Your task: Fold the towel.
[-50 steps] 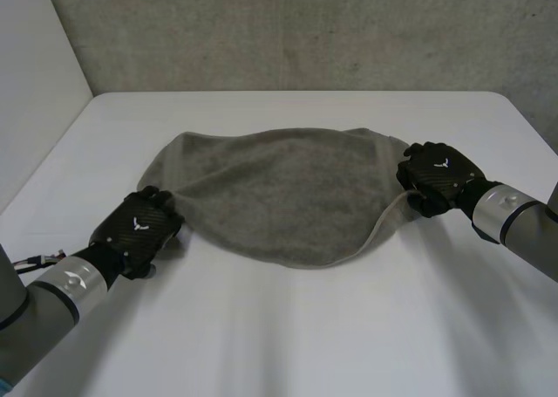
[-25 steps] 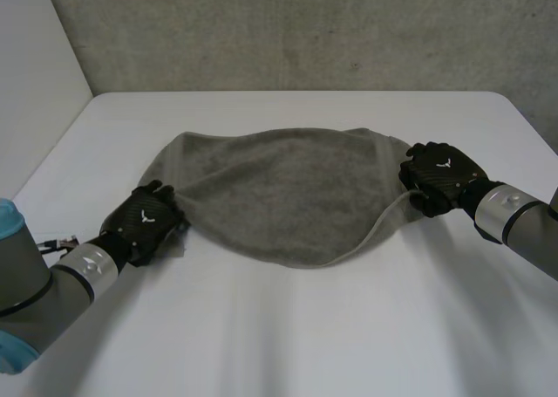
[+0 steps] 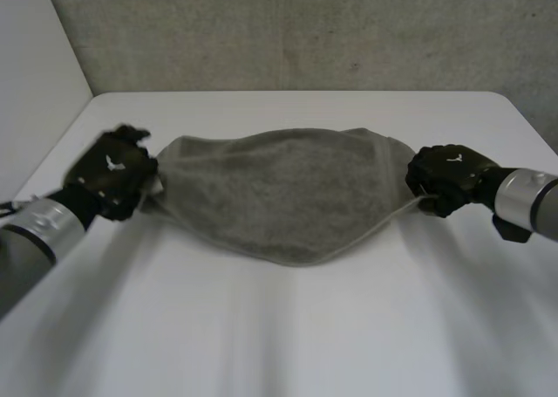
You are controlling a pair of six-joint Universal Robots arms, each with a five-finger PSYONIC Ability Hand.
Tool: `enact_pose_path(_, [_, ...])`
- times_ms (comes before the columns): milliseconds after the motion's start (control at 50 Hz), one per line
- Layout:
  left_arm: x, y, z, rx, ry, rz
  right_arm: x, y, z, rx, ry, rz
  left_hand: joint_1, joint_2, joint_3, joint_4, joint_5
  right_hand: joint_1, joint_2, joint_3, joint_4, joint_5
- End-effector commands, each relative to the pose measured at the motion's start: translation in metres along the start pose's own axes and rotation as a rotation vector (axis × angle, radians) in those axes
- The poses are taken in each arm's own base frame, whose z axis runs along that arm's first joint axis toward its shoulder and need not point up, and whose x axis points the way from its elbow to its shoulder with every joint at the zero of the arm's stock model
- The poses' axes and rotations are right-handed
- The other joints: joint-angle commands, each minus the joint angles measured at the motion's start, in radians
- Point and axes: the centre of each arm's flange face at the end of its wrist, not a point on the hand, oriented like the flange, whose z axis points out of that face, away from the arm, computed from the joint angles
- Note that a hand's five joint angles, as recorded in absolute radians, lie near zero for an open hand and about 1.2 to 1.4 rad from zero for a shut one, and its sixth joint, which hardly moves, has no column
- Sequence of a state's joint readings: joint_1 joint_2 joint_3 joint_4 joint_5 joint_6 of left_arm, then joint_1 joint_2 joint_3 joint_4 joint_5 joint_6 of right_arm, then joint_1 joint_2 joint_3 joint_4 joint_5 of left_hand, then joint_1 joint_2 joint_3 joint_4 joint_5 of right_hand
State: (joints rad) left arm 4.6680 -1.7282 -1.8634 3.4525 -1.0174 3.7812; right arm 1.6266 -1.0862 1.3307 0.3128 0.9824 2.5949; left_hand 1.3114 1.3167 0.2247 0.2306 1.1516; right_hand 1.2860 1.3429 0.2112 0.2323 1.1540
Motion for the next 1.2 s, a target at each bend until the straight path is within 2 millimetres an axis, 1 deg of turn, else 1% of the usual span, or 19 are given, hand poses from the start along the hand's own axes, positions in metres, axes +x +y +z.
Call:
enact_pose_path(20, [-0.041,-0.028,-0.020,0.069,-0.058,-0.180,0.017,-0.005,-0.024,-0.113,-0.013,-0.095,0.085,0.080,-0.050,-0.056,0.070,0.110,0.053,-0.037,-0.058,0.068])
enact_pose_path(60, [-0.060,-0.030,-0.027,0.066,-0.068,-0.266,0.018,-0.008,-0.036,-0.154,-0.033,-0.207,0.085,0.080,-0.050,-0.056,0.070,0.110,0.053,-0.037,-0.058,0.068])
enact_pose_path(80, [-0.060,-0.030,-0.027,0.066,-0.068,-0.266,0.018,-0.008,-0.036,-0.154,-0.033,-0.207,0.085,0.080,-0.050,-0.056,0.070,0.110,0.053,-0.037,-0.058,0.068])
enact_pose_path(120, [-0.077,-0.028,-0.035,0.037,-0.069,-0.355,0.017,-0.013,-0.049,-0.190,-0.051,-0.254,0.085,0.080,-0.050,-0.056,0.070,0.110,0.053,-0.037,-0.058,0.068])
enact_pose_path(240, [-0.087,-0.021,-0.040,-0.013,-0.037,-0.450,0.023,-0.022,-0.056,-0.181,-0.015,-0.294,0.085,0.080,-0.050,-0.056,0.070,0.110,0.053,-0.037,-0.058,0.068])
enact_pose_path(280, [-0.081,-0.009,-0.037,-0.051,-0.005,-0.501,0.027,-0.024,-0.050,-0.145,0.018,-0.331,0.085,0.080,-0.050,-0.056,0.070,0.110,0.053,-0.037,-0.058,0.068])
enact_pose_path(300, [-0.081,-0.009,-0.037,-0.051,-0.005,-0.501,0.027,-0.024,-0.050,-0.145,0.018,-0.332,0.085,0.080,-0.050,-0.056,0.070,0.110,0.053,-0.037,-0.058,0.068])
enact_pose_path(340, [-0.073,0.006,-0.029,-0.092,0.030,-0.555,0.036,-0.025,-0.042,-0.100,0.072,-0.362,0.085,0.080,-0.050,-0.056,0.070,0.110,0.053,-0.037,-0.058,0.068])
enact_pose_path(380, [-0.069,0.009,-0.025,-0.098,0.051,-0.573,0.039,-0.025,-0.037,-0.076,0.099,-0.352,0.085,0.080,-0.050,-0.056,0.070,0.110,0.053,-0.037,-0.058,0.068])
enact_pose_path(420, [-0.056,0.015,-0.018,-0.116,0.096,-0.598,0.038,-0.026,-0.027,-0.027,0.117,-0.299,0.085,0.080,-0.050,-0.056,0.070,0.110,0.053,-0.037,-0.058,0.068])
enact_pose_path(560, [-0.035,0.025,-0.010,-0.143,0.163,-0.634,0.033,-0.028,-0.019,0.022,0.124,-0.231,0.085,0.080,-0.050,-0.056,0.070,0.110,0.053,-0.037,-0.058,0.068])
enact_pose_path(620, [-0.033,0.026,-0.009,-0.141,0.167,-0.632,0.030,-0.020,-0.011,0.012,0.113,-0.202,0.012,0.007,-0.050,-0.056,-0.003,0.110,0.053,-0.037,-0.058,0.068])
enact_pose_path(680, [-0.030,0.030,-0.005,-0.118,0.165,-0.598,0.028,-0.011,-0.003,-0.014,0.106,-0.186,-0.445,-0.450,-0.050,-0.056,-0.459,0.110,0.053,-0.037,-0.058,0.068])
enact_pose_path(740, [-0.033,0.032,-0.003,-0.108,0.153,-0.585,0.027,-0.008,0.001,-0.026,0.108,-0.183,-0.528,-0.534,-0.050,-0.056,-0.543,0.110,0.053,-0.037,-0.058,0.068])
enact_pose_path(780, [-0.038,0.035,0.001,-0.081,0.131,-0.553,0.024,-0.005,0.010,-0.036,0.117,-0.196,-0.604,-0.610,-0.050,-0.056,-0.619,0.110,0.053,-0.037,-0.058,0.068])
enact_pose_path(860, [-0.044,0.041,0.005,-0.063,0.098,-0.523,0.022,-0.003,0.017,-0.037,0.126,-0.207,-0.657,-0.663,-0.050,-0.056,-0.672,0.110,0.053,-0.037,-0.058,0.068])
enact_pose_path(920, [-0.060,0.055,0.009,-0.065,0.004,-0.484,0.021,-0.001,0.020,-0.040,0.121,-0.207,-0.663,-0.669,-0.050,-0.056,-0.678,0.110,0.053,-0.037,-0.058,0.068])
enact_pose_path(980, [-0.065,0.061,0.010,-0.072,-0.028,-0.467,0.021,-0.001,0.021,-0.040,0.120,-0.206,-0.663,-0.669,-0.050,-0.056,-0.678,0.110,0.053,-0.037,-0.058,0.068])
enact_pose_path(1200, [-0.064,0.066,0.010,-0.134,-0.077,-0.270,0.016,-0.001,0.022,-0.041,0.109,-0.206,-0.678,-0.683,-0.050,-0.056,-0.693,0.110,0.053,-0.037,-0.058,0.068])
